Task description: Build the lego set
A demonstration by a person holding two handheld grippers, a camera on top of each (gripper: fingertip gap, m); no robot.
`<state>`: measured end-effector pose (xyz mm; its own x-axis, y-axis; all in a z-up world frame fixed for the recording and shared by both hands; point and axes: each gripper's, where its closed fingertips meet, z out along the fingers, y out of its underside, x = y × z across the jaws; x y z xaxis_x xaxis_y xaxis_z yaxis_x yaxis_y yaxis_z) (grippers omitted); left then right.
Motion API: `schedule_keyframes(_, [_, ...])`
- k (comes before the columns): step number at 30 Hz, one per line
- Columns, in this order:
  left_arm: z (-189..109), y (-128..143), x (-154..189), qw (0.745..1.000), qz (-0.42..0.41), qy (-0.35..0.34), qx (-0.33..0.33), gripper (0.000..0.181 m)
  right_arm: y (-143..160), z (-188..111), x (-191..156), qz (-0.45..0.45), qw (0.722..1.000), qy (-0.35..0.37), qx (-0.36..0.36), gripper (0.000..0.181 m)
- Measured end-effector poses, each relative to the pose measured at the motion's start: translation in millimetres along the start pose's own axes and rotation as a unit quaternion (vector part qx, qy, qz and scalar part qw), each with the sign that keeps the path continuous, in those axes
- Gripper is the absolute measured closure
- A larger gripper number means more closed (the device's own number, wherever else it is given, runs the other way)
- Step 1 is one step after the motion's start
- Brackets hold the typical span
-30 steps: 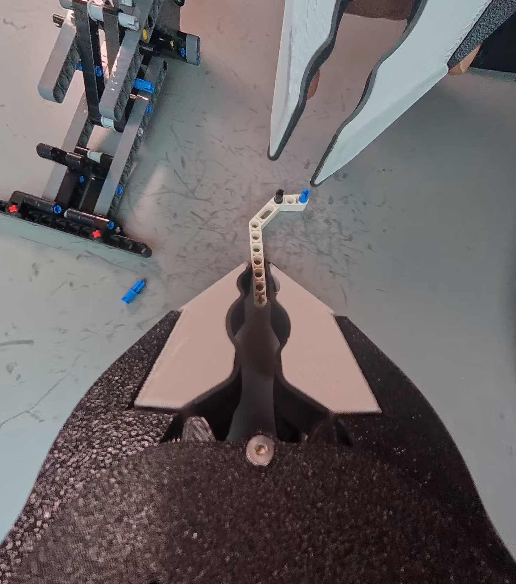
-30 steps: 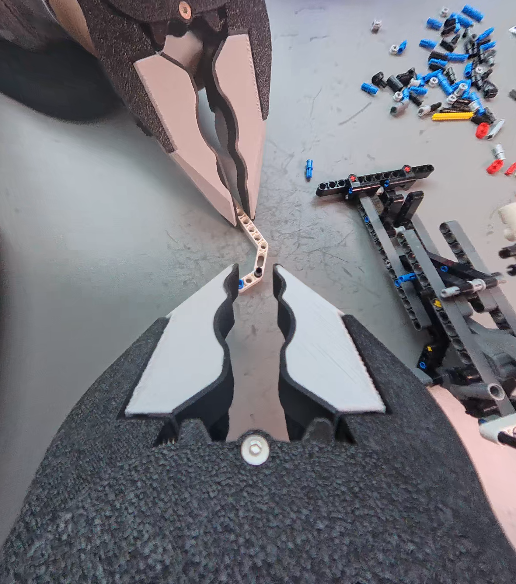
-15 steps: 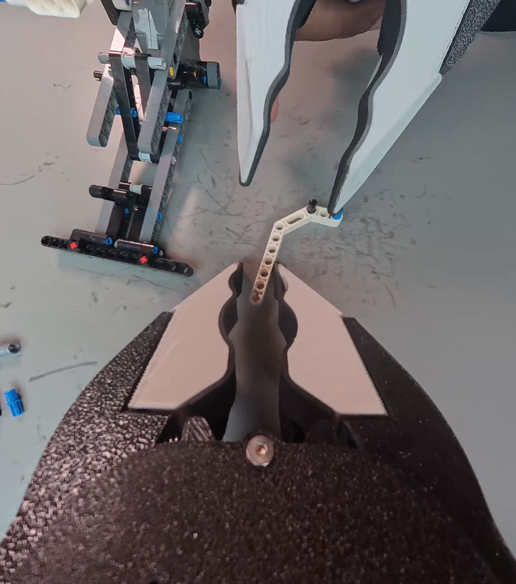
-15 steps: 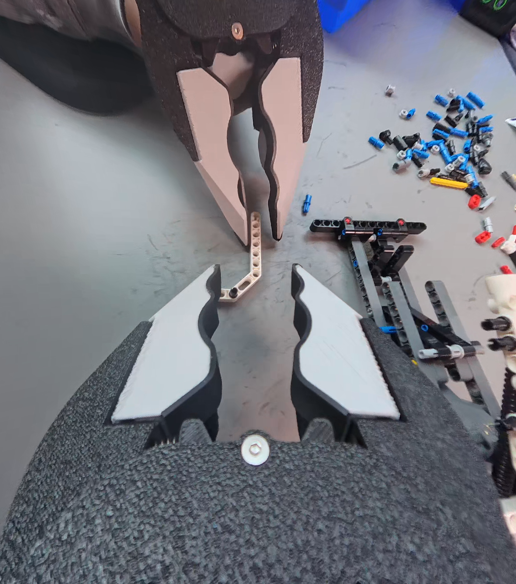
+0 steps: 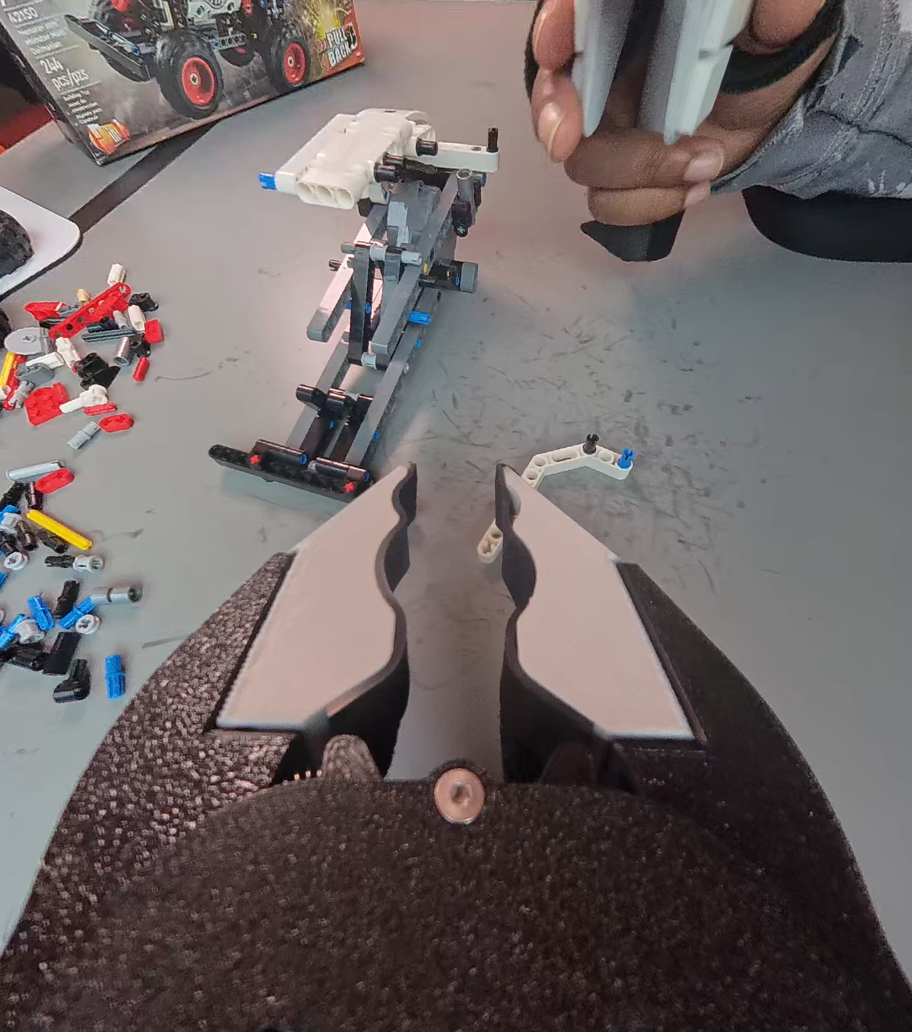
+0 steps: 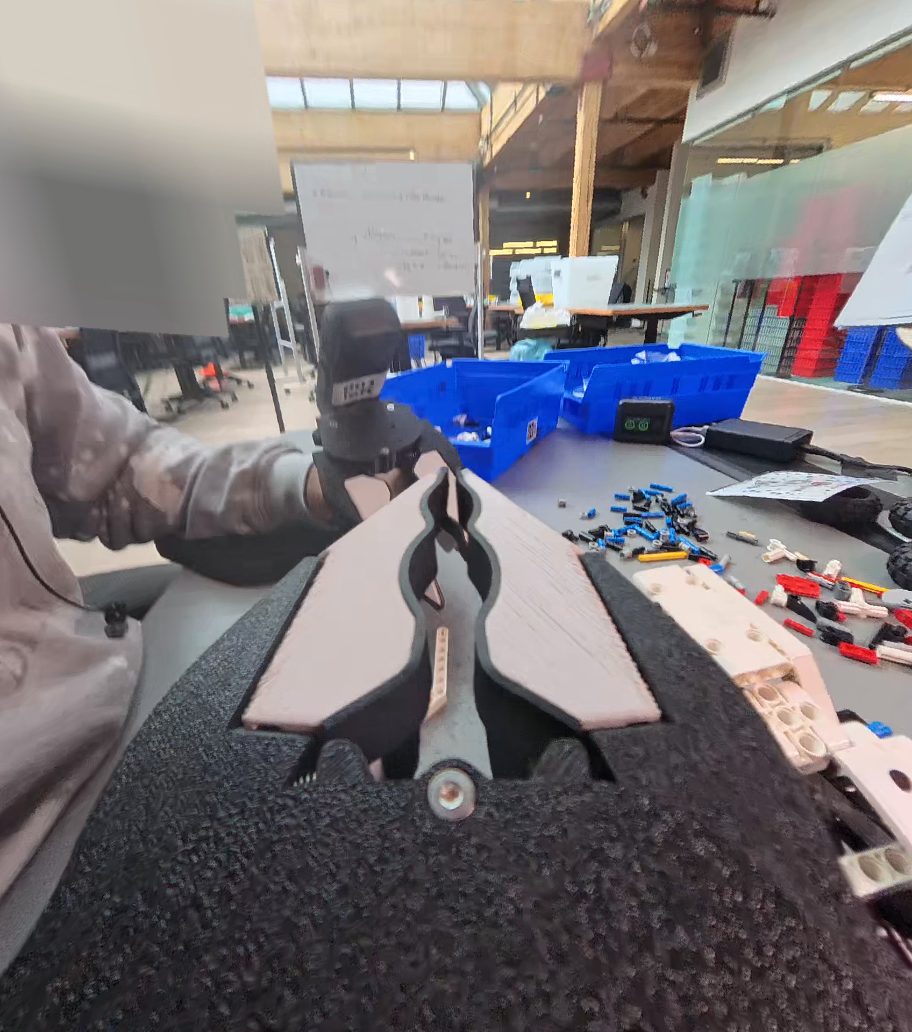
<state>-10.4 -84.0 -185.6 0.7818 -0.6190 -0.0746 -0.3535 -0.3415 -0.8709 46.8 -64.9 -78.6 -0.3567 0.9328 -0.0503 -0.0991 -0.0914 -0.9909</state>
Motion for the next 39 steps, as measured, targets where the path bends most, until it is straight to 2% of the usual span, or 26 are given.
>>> schedule_keyframes(4, [0, 0, 0, 1.0, 0.007, -0.005, 0.001, 0.154, -27, -11, 3, 0.051, 0.996, -0.016, 0.074, 0.181])
schedule_keyframes(9, [-4, -6, -4, 1.0, 0.005, -0.017, 0.024, 0.154, -32, -14, 2, 0.027, 0.997, -0.008, 0.075, 0.181])
schedule_keyframes(13, [-16, -19, -20, 0.996, -0.031, -0.043, 0.074, 0.146, -14, -11, 16, 0.001, 0.999, 0.035, 0.025, 0.179])
schedule_keyframes(14, [-20, -23, -26, 0.994, -0.04, -0.053, 0.09, 0.143, -10, -10, 18, -0.009, 0.999, 0.044, 0.01, 0.166])
schedule_keyframes(17, [-34, -31, -44, 0.986, -0.066, -0.085, 0.131, 0.138, 7, -8, 28, -0.042, 0.995, 0.077, -0.04, 0.147])
schedule_keyframes(23, [-55, -32, -75, 0.968, -0.111, -0.143, 0.172, 0.128, 32, -8, 45, -0.115, 0.976, 0.14, -0.12, 0.134])
schedule_keyframes(29, [-63, -11, -100, 0.96, -0.138, -0.209, 0.123, 0.125, 44, -7, 50, -0.111, 0.973, 0.143, -0.145, 0.134])
schedule_keyframes(32, [-67, 5, -111, 0.957, -0.156, -0.231, 0.082, 0.134, 45, -6, 50, -0.12, 0.972, 0.141, -0.147, 0.138])
schedule_keyframes(36, [-61, 38, -118, 0.959, -0.174, -0.222, -0.002, 0.148, 38, -5, 45, -0.149, 0.969, 0.142, -0.133, 0.147])
schedule_keyframes(39, [-57, 57, -125, 0.956, -0.173, -0.231, -0.056, 0.15, 40, -5, 43, -0.161, 0.967, 0.141, -0.138, 0.148])
